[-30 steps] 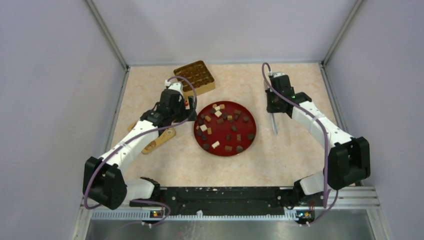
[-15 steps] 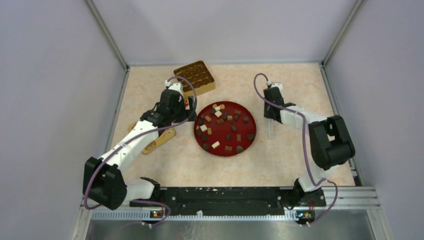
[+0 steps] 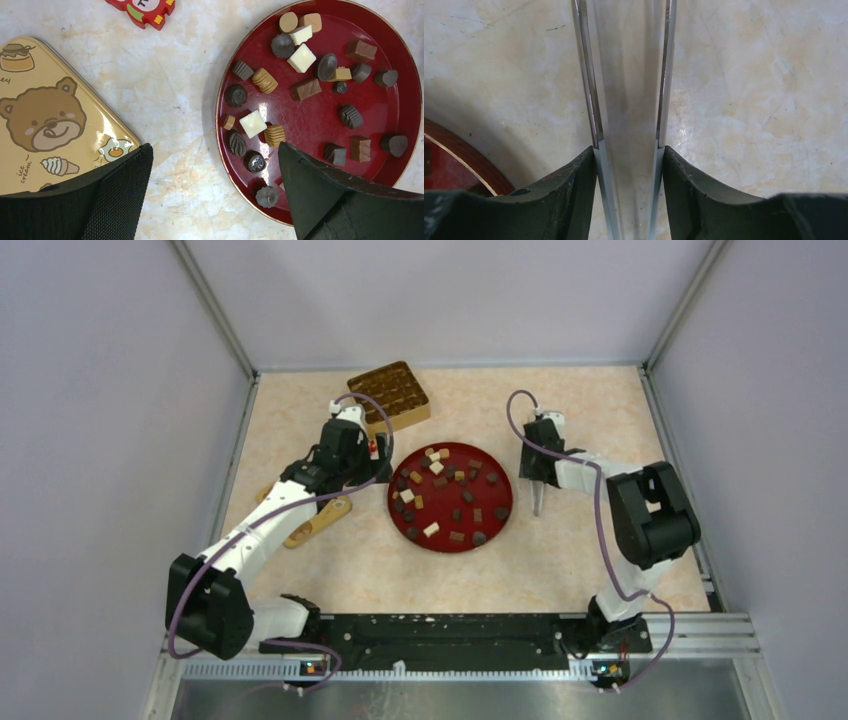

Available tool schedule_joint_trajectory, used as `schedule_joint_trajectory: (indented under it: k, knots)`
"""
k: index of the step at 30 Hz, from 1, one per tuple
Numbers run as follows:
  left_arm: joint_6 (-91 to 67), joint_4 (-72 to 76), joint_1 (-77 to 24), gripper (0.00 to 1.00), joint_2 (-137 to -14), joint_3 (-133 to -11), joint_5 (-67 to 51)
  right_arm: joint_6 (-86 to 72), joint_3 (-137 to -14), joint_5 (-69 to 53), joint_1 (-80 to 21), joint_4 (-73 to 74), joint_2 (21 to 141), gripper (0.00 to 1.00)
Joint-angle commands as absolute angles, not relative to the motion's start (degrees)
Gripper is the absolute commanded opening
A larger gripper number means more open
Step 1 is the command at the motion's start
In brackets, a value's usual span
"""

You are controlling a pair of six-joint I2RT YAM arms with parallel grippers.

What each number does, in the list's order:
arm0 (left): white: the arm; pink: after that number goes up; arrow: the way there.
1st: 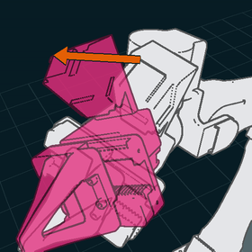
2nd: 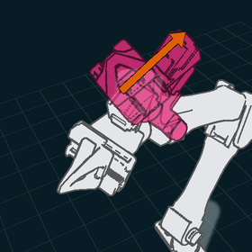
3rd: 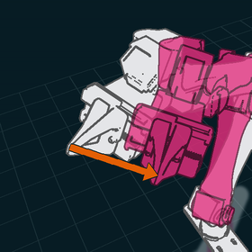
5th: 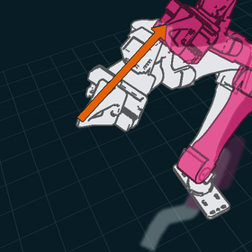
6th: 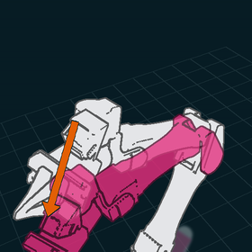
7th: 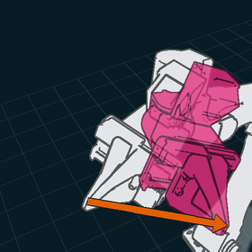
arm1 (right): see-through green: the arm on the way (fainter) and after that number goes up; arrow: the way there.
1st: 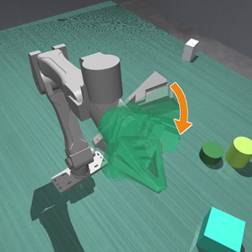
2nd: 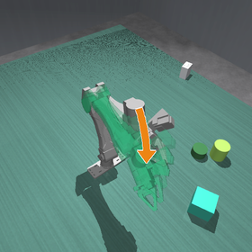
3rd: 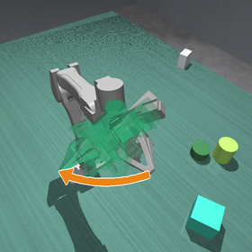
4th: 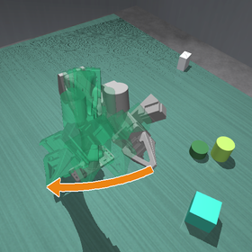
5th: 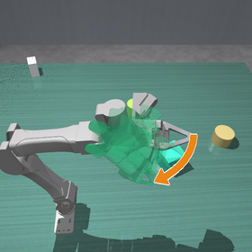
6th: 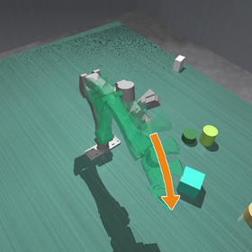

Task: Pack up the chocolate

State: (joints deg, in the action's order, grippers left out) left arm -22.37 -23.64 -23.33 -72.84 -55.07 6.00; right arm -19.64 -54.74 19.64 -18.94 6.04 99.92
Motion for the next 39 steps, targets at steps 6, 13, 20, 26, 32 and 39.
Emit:
schedule_joint_trajectory:
  k: [6, 13, 20, 26, 32, 39]
  knots:
    - [-22.06, -22.94, -23.12, 0.99, -70.50, -55.37, 7.03, -22.08, -55.26, 19.51, -18.59, 6.84, 99.80, 0.50]
    - [-22.39, -22.70, -23.11, 0.99, -70.51, -54.93, 6.53, -23.07, -53.43, 18.64, -18.56, 7.11, 98.05, 0.55]
    - [-22.43, -22.76, -23.12, 0.99, -70.47, -54.85, 6.33, -23.33, -52.22, 18.46, -18.62, 6.75, 97.77, 0.53]
    - [-22.50, -22.68, -23.12, 0.99, -70.52, -54.84, 6.15, -23.42, -51.80, 18.47, -19.14, 7.41, 97.17, 0.53]
    - [-22.59, -22.50, -23.12, 0.99, -70.83, -55.15, 5.63, -24.32, -51.42, 17.60, -19.65, 8.18, 97.11, 0.61]
    - [-22.43, -22.57, -23.12, 0.99, -70.94, -55.20, 5.63, -24.50, -50.98, 19.75, -19.73, 7.01, 98.27, 0.41]
